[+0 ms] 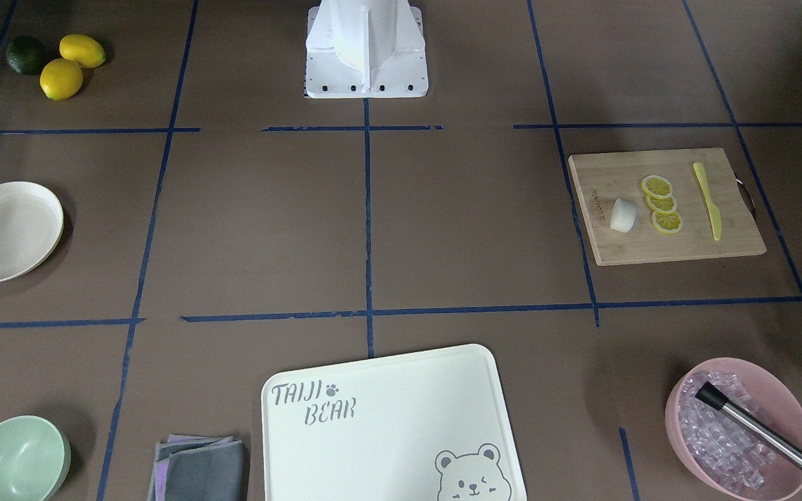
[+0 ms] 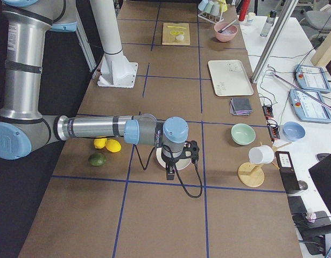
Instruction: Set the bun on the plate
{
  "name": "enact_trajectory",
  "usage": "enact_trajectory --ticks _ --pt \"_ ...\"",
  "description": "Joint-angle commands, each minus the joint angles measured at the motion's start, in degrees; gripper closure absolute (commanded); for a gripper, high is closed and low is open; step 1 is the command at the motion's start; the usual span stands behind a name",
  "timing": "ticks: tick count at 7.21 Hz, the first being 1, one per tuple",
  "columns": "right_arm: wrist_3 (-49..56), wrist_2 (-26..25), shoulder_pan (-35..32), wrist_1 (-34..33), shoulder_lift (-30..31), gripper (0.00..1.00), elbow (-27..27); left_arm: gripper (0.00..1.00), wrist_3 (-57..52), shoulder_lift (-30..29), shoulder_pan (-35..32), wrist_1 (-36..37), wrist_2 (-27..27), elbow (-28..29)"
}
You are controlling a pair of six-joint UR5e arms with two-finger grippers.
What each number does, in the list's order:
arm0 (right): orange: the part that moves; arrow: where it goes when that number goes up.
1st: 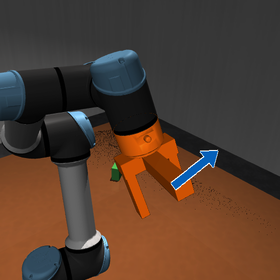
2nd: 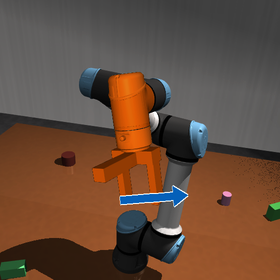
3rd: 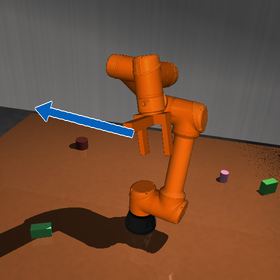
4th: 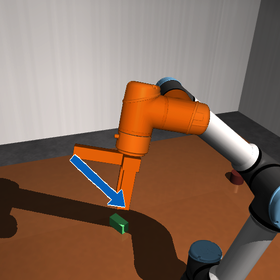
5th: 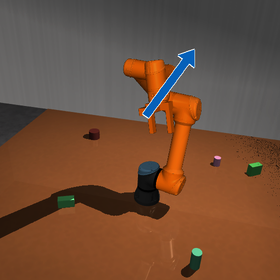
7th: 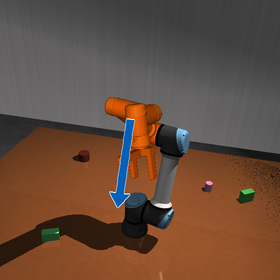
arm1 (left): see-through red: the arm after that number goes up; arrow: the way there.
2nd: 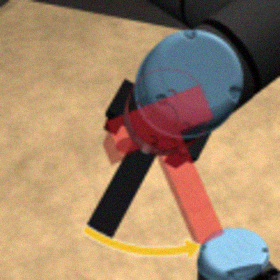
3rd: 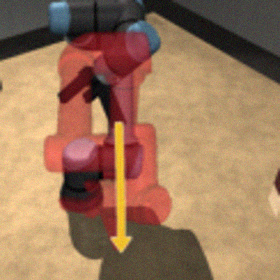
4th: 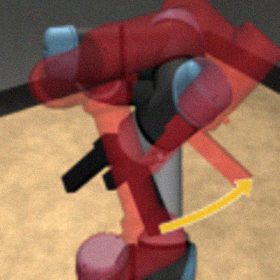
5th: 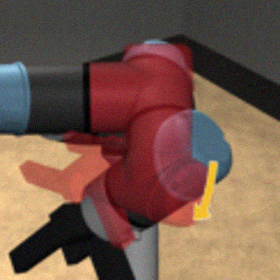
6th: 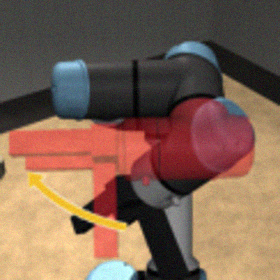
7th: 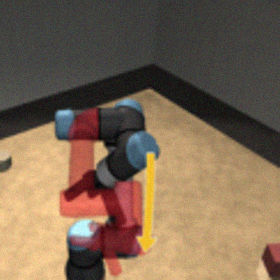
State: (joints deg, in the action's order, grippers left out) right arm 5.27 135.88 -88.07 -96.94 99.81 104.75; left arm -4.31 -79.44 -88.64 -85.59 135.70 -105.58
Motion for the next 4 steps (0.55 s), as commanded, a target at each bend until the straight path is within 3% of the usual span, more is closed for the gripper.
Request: enact_trajectory --ticks 1,4 --pt "-0.1 0.2 0.0 0.0 -0.1 0.00 0.5 0.00 0.1 -0.2 0.2 0.4 0.0 -0.2" --pt "0.0 0.0 0.0 0.0 -0.3 0.00 0.5 0.00 0.1 0.0 0.2 0.9 -0.3 -1.0"
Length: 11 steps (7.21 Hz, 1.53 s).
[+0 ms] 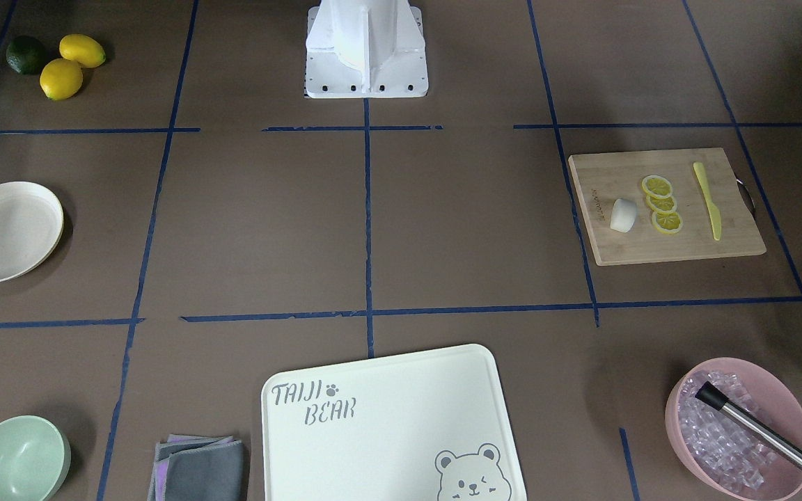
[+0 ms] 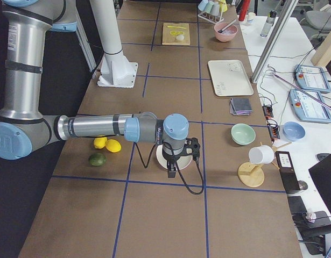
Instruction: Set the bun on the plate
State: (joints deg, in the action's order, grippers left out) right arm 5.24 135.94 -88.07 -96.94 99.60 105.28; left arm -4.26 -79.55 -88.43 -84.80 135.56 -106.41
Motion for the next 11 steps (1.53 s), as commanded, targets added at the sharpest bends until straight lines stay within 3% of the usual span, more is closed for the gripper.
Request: enact_trajectory --ticks 1,3,4,5,9,11 --pt "0.1 0.0 0.0 0.0 0.2 0.00 0.1 0.00 0.0 0.2 0.0 0.1 -0.4 -0.2" --pt "-0.1 1.1 0.1 0.0 0.0 0.00 -0.2 0.00 0.1 0.4 0.0 0.1 -0.4 -0.1" --pt "-0.1 2.2 0.2 4.2 0.0 0.00 -1.6 0.00 0.2 0.4 0.0 0.1 -0.3 -0.2" --pt "-0.8 2.3 0.4 12.0 0.2 0.00 -6.4 0.00 0.3 0.4 0.0 0.1 -0.3 -0.2" --pt "-21.6 1.6 9.2 31.9 0.2 0.01 -13.9 0.00 0.4 0.4 0.0 0.1 -0.3 -0.2" --pt "-32.3 0.9 13.8 46.0 0.2 0.03 -20.0 0.00 0.4 0.4 0.0 0.1 -0.3 -0.2"
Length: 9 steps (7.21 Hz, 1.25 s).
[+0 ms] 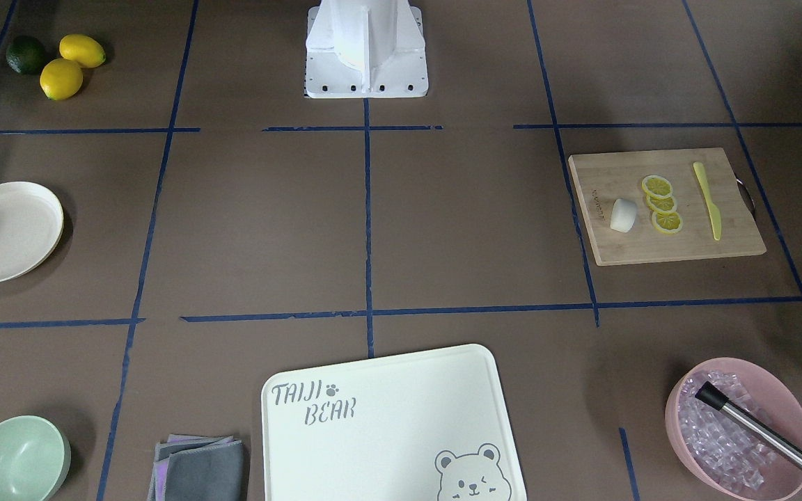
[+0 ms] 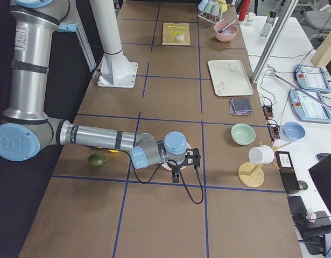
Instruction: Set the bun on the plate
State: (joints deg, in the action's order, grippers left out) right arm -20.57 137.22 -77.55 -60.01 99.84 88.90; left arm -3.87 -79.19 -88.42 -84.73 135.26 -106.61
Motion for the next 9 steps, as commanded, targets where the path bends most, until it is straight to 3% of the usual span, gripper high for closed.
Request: enact_trajectory --ticks 1,7,8,9 --pt "-8.2 -1.9 5.9 12.8 -0.3 0.05 -5.8 0.00 0.0 0.0 0.0 0.0 0.0 0.0" --pt "-10.9 -2.8 10.6 13.1 -1.4 0.10 -6.7 0.00 0.0 -0.1 0.0 -0.1 -0.1 -0.1" --pt "-10.9 -2.8 10.8 13.0 -1.4 0.15 -6.8 0.00 0.0 -0.1 0.0 -0.1 -0.1 0.0" --pt "-10.9 -2.8 10.8 13.2 -1.4 0.31 -8.2 0.00 0.0 -0.1 0.0 -0.1 -0.1 0.0"
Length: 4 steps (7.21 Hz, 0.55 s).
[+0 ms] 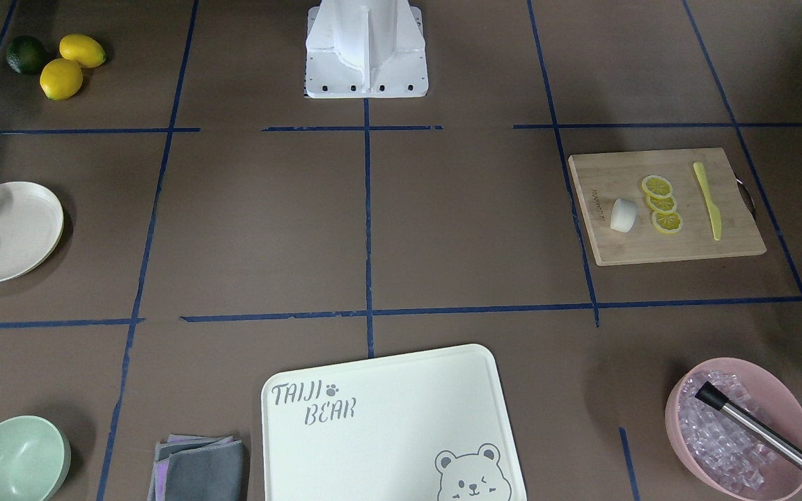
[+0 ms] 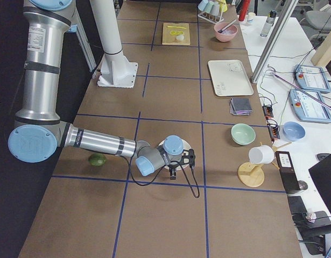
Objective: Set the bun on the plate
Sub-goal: 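Lower the right gripper to the rim of the white plate and grip it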
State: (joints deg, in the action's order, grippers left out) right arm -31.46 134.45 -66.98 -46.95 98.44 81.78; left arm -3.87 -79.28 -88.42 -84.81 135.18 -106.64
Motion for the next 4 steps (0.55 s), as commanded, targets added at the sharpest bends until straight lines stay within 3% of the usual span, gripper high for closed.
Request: enact_trajectory --ticks 1,2,3,4 --pt "-0.3 0.1 0.2 0.1 -0.3 0.65 -1.3 0.00 0.0 0.0 0.0 0.0 0.0 0.0" --pt "-1.6 0.1 0.2 0.1 -0.4 0.91 -1.3 0.00 0.0 0.0 0.0 0.0 0.0 0.0" --pt "-1.8 0.2 0.2 0.1 -0.5 0.99 -1.1 0.00 0.0 0.0 0.0 0.0 0.0 0.0" --pt "-3.2 0.6 0.1 0.2 -1.8 1.00 -0.7 0.00 0.0 0.0 0.0 0.0 0.1 0.0"
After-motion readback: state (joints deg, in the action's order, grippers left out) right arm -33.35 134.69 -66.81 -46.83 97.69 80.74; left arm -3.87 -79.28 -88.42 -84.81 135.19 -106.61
